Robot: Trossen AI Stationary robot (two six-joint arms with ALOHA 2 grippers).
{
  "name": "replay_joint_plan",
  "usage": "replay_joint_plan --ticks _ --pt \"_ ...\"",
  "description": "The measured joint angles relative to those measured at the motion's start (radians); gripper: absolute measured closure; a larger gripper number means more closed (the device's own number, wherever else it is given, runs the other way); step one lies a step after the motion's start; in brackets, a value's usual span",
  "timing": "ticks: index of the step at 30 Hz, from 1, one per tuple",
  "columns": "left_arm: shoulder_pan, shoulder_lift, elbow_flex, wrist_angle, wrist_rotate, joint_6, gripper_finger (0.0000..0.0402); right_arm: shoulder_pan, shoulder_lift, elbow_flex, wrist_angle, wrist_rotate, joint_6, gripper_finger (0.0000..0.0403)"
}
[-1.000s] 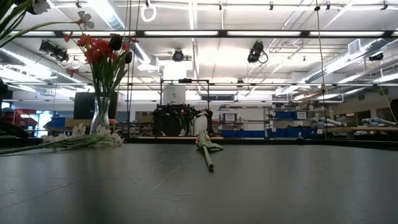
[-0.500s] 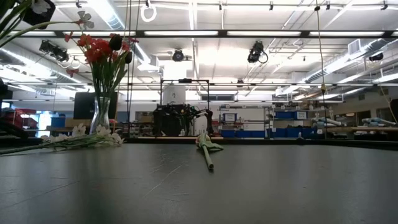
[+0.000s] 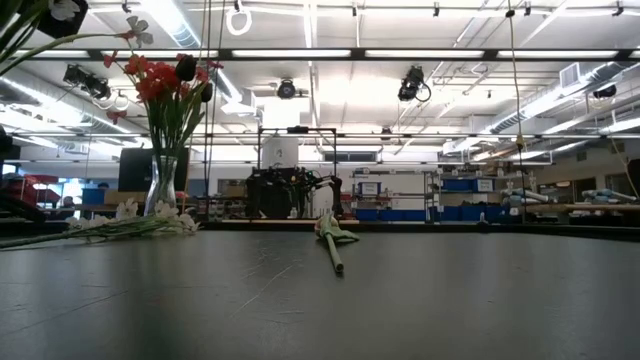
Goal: Sort flowers into vase by color
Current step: Put the pink flower into the yellow vase
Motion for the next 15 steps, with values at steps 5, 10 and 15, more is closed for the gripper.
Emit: replay_joint_plan --ticks 5,10,15 --pt "0.000 0.000 0.000 0.005 0.067 -0.056 0.0183 0.000 0.000 0.000 0.000 0.000 0.000 0.0336" --pt "0.000 0.000 0.000 0.002 0.102 -0.131 0.0111 0.000 0.000 0.000 0.000 0.000 0.000 0.0336" --pt "0.000 0.003 0.051 -0.057 0.109 -0.083 0.0099 0.000 0.000 0.000 0.000 0.000 0.000 0.0336"
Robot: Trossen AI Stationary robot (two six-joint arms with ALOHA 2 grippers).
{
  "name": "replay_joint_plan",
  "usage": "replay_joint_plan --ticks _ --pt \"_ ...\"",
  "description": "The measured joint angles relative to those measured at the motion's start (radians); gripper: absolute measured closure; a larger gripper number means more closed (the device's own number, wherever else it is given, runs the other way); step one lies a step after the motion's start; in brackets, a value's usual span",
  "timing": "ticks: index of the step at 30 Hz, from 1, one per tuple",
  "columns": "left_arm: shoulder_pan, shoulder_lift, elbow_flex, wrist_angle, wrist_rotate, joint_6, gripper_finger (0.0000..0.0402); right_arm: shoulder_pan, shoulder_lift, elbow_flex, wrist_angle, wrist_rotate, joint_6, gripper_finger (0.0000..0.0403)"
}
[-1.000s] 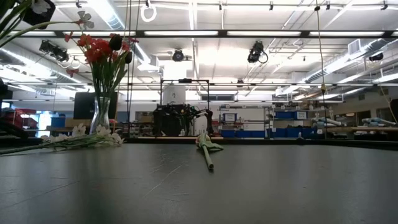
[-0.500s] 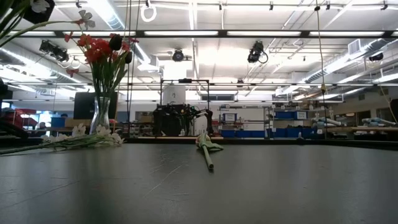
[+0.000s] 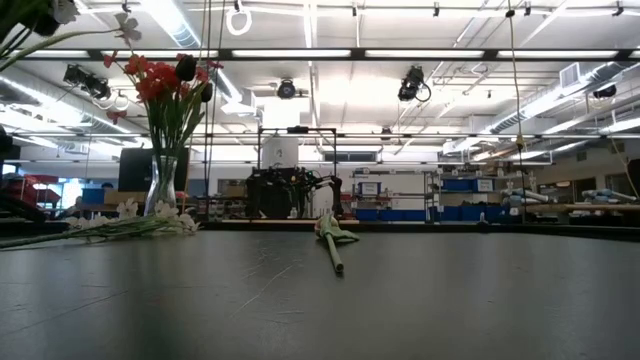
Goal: Sort flowers into vase by color
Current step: Put the pink flower into the yellow vase
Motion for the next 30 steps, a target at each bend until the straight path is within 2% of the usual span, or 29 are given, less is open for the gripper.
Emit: replay_joint_plan --ticks 5,9,17,22,26,30 --pt "-0.001 0.043 0.148 -0.189 -0.166 0.171 0.0117 0.000 0.000 0.000 0.000 0.000 0.000 0.0336" --pt "-0.001 0.078 0.234 -0.276 -0.252 0.217 0.0121 0.000 0.000 0.000 0.000 0.000 0.000 0.0336" --pt "0.000 0.092 0.243 -0.381 -0.294 0.124 0.0094 0.000 0.000 0.000 0.001 0.000 0.000 0.0336" --pt "0.000 0.092 0.245 -0.413 -0.365 0.044 0.0071 0.000 0.000 0.000 0.002 0.000 0.000 0.0336" --pt "0.000 0.099 0.272 -0.420 -0.401 0.016 0.0074 0.000 0.000 0.000 0.003 0.000 0.000 0.0336" --pt "0.000 0.147 0.354 -0.445 -0.490 0.013 0.0085 0.000 0.000 0.000 0.003 0.000 0.000 0.0336"
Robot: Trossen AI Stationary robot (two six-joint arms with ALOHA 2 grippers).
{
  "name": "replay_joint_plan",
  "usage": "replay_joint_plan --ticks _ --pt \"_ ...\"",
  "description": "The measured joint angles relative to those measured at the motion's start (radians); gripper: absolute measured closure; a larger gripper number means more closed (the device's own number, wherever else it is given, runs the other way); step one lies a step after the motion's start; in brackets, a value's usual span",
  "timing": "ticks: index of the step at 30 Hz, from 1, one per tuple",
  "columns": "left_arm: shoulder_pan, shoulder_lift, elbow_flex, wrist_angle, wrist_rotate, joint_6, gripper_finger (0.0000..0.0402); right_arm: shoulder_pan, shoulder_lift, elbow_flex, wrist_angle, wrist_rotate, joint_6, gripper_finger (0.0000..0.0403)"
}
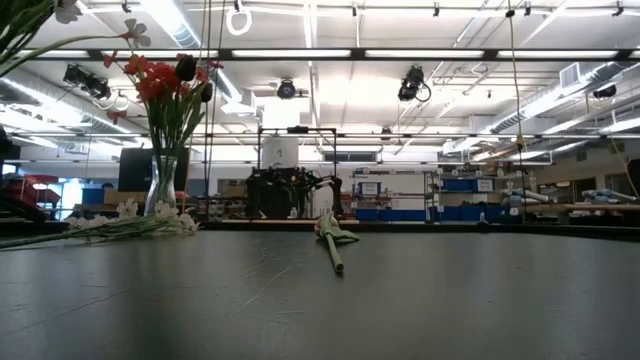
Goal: Sort flowers into vase by color
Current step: Put the pink flower into the yellow vase
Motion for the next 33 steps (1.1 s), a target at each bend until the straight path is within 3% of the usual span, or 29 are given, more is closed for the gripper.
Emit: replay_joint_plan --ticks 7,11,23,33 --pt "0.000 0.085 0.239 -0.005 -0.146 0.019 0.0103 0.000 0.000 0.000 0.000 0.000 0.000 0.0336" --pt "0.000 0.141 0.311 -0.003 -0.171 -0.025 0.0112 0.000 0.000 0.000 0.000 0.000 0.000 0.0336" --pt "0.000 0.450 0.319 0.268 -0.272 -0.079 0.0144 0.000 0.000 0.000 0.000 0.000 0.000 0.0336" --pt "0.003 0.702 0.319 0.397 -0.424 -0.266 0.0159 0.000 0.000 0.000 0.008 0.000 0.000 0.0336"
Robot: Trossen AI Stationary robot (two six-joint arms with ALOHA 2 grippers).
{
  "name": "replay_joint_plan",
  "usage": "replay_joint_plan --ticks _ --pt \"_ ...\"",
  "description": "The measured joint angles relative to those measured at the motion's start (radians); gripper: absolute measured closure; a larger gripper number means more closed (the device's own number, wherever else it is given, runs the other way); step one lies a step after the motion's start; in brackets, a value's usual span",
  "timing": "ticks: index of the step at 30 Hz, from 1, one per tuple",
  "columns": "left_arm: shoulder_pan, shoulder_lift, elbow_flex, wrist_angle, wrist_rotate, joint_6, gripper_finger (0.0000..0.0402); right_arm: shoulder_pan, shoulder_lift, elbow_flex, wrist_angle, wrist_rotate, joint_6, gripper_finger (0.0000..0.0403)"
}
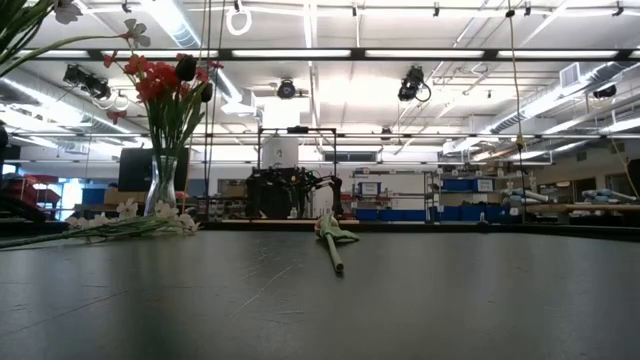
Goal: Sort flowers into vase by color
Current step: Put the pink flower into the yellow vase
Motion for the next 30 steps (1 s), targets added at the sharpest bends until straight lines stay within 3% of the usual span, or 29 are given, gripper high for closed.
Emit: replay_joint_plan --ticks 9,15,21,26,30 --pt "0.051 0.095 0.000 0.016 0.000 -0.159 0.0159 -0.001 0.023 0.000 0.301 0.017 0.003 0.0336" --pt "0.055 0.081 0.000 -0.076 -0.009 -0.279 0.0159 -0.012 0.069 0.002 0.392 0.077 0.146 0.0336" --pt "0.055 0.066 0.000 -0.242 -0.022 -0.376 0.0159 -0.027 0.242 -0.002 0.284 0.104 0.315 0.0336" --pt "0.055 0.059 0.001 -0.296 -0.021 -0.408 0.0159 -0.035 0.414 0.002 0.434 0.133 0.365 0.0336" --pt "0.054 0.049 0.001 -0.313 -0.013 -0.406 0.0159 -0.054 0.574 0.000 0.437 0.103 0.564 0.0336"
